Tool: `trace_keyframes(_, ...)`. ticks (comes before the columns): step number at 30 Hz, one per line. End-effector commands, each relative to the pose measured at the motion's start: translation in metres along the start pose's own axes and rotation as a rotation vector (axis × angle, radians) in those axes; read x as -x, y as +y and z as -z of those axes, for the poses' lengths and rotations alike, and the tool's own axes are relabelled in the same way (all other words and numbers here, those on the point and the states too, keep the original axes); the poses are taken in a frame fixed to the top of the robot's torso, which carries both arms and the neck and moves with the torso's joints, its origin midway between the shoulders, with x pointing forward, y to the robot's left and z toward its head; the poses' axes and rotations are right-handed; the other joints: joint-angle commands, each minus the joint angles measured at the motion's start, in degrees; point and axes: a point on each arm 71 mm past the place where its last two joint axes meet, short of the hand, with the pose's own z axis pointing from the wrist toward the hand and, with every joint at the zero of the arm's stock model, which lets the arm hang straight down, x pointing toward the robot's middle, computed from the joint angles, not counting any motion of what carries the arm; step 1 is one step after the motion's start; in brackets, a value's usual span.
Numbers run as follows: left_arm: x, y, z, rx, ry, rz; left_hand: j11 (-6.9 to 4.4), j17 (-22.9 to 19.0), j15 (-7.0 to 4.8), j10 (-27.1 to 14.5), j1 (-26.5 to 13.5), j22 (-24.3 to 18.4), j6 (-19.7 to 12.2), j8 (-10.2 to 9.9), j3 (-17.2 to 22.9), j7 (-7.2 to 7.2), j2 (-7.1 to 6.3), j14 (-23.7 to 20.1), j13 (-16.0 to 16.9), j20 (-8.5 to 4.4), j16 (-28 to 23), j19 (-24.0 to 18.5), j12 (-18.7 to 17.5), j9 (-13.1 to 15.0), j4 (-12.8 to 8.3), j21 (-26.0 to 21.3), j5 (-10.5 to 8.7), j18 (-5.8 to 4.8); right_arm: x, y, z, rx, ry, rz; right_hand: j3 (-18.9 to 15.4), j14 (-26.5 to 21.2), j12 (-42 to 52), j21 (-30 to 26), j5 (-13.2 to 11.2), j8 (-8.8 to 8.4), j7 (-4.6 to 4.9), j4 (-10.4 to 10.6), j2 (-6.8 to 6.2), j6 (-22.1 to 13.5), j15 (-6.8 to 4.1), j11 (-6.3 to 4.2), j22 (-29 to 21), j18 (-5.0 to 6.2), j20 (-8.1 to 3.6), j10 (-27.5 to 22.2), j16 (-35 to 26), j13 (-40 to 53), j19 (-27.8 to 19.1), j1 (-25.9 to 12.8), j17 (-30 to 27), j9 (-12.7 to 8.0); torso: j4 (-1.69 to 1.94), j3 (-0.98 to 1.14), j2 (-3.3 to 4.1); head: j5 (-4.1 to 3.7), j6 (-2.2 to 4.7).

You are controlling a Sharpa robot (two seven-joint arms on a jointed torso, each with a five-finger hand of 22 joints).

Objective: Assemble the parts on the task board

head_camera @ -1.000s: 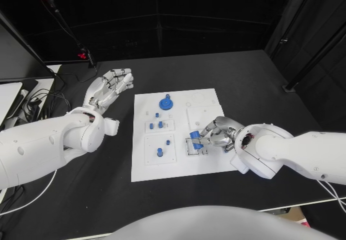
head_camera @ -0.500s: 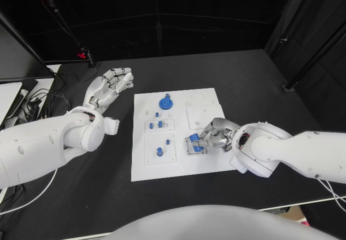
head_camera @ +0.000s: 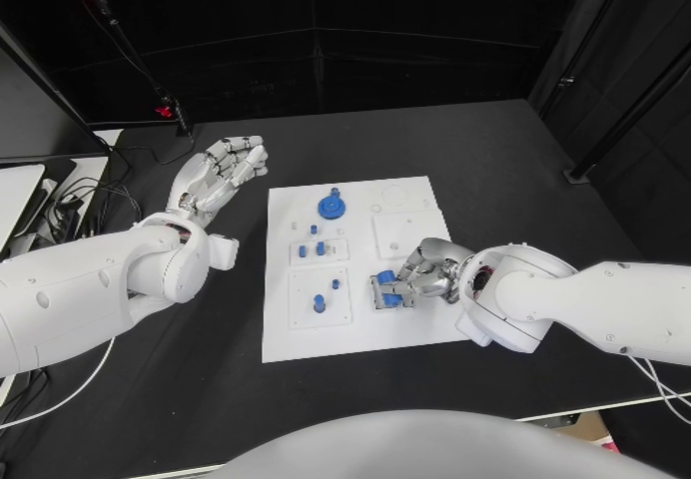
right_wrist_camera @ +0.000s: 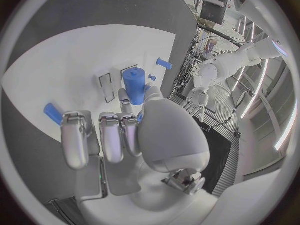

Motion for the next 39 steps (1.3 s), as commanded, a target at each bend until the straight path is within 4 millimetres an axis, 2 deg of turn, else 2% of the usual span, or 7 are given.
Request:
trace_keyframes(1,-0.001,-0.0042,-0.0005,-0.047,0.009,0.007,0.03,-0.09,-0.04,-0.36,-0.02,-0.06,-0.4,0.4,-0.42,9.11,0.57,-0.33,-0.08,0.02,0.31,0.22,0.27,-0.08,-0.01,0.17,0.4,-1.19,-0.0007,0.0014,0.0,0.005,0.01,0.016,-0.59,6.16,0.14,0.19,-0.42,-0.5,-3.13,0.01,-0.02,4.75,-0.26,-0.03,15.1,-0.43,-0.35,5.84,0.14,15.08,5.97,-1.16,15.1,-0.07,-0.01,-0.01,0.05,-0.01,-0.12)
trace_keyframes(12,-0.0008,-0.0041,-0.0004,-0.045,0.01,0.008,0.03,-0.15,-0.04,-0.38,0.0,-0.11,-0.43,0.44,-0.49,9.11,0.66,-0.34,-0.1,0.02,0.37,0.18,0.32,-0.12,-0.02,0.16,0.41,-1.2,-0.002,0.003,-0.0005,0.011,0.017,0.019,-1.74,6.16,0.14,0.19,-1.16,-1.2,-2.96,-0.05,-0.29,4.77,-0.21,0.13,15.1,-0.43,-0.32,5.84,0.14,15.08,5.97,-2.23,15.1,-0.06,0.03,-0.01,0.03,-0.14,-0.27)
trace_keyframes(22,-0.0011,-0.004,-0.0006,-0.044,0.012,0.009,0.03,-0.18,-0.04,-0.39,0.02,-0.16,-0.44,0.46,-0.51,9.11,0.7,-0.35,-0.1,0.02,0.39,0.14,0.34,-0.14,-0.02,0.16,0.41,-1.2,-0.0017,0.0021,-0.0016,0.004,0.019,0.023,-3.48,6.16,0.14,0.19,-2.8,-2.23,-2.59,-0.03,-0.6,4.34,-0.02,0.45,15.1,-0.43,-0.17,5.84,0.14,15.08,5.97,-3.75,15.1,-0.01,0.05,-0.01,0.0,-0.26,-0.32)
trace_keyframes(30,-0.001,-0.004,-0.0005,-0.044,0.012,0.009,0.03,-0.24,-0.03,-0.39,0.09,-0.19,-0.48,0.51,-0.54,9.1,0.86,-0.36,-0.11,0.02,0.46,0.11,0.42,-0.18,-0.04,0.15,0.45,-1.21,-0.0013,0.0009,-0.0028,-0.001,0.021,0.026,-4.06,6.16,0.14,0.19,-3.24,-2.65,-2.41,0.03,-0.28,4.0,0.08,0.6,15.1,-0.43,-0.08,5.84,0.14,15.08,5.97,-4.5,15.1,0.02,-0.01,-0.03,-0.02,-0.13,-0.36)
trace_keyframes(34,-0.001,-0.004,-0.0005,-0.044,0.012,0.01,0.03,-0.24,-0.03,-0.39,0.09,-0.19,-0.48,0.51,-0.54,9.1,0.86,-0.36,-0.11,0.02,0.46,0.11,0.42,-0.18,-0.04,0.15,0.45,-1.21,-0.0012,0.0006,-0.0034,-0.003,0.023,0.029,-4.49,6.16,0.14,0.19,-4.44,-2.98,-2.28,0.01,0.51,3.79,0.2,0.75,15.1,-0.43,0.04,5.84,0.14,15.08,5.97,-5.14,15.1,0.12,0.05,-0.02,0.01,-0.19,-0.29)
trace_keyframes(39,-0.0013,-0.0043,-0.0003,-0.047,0.014,0.011,0.02,-0.28,-0.03,-0.37,0.13,-0.15,-0.5,0.55,-0.56,9.1,0.95,-0.37,-0.11,0.02,0.5,0.15,0.47,-0.2,-0.04,0.16,0.46,-1.21,-0.0015,0.0013,-0.0037,0.001,0.023,0.046,-4.83,6.16,0.14,0.19,-4.89,-3.23,-2.15,-0.03,0.46,3.48,0.26,0.85,15.1,-0.43,0.09,5.84,0.14,15.08,5.97,-5.29,15.1,0.12,0.02,0.01,0.05,-0.17,-0.26)
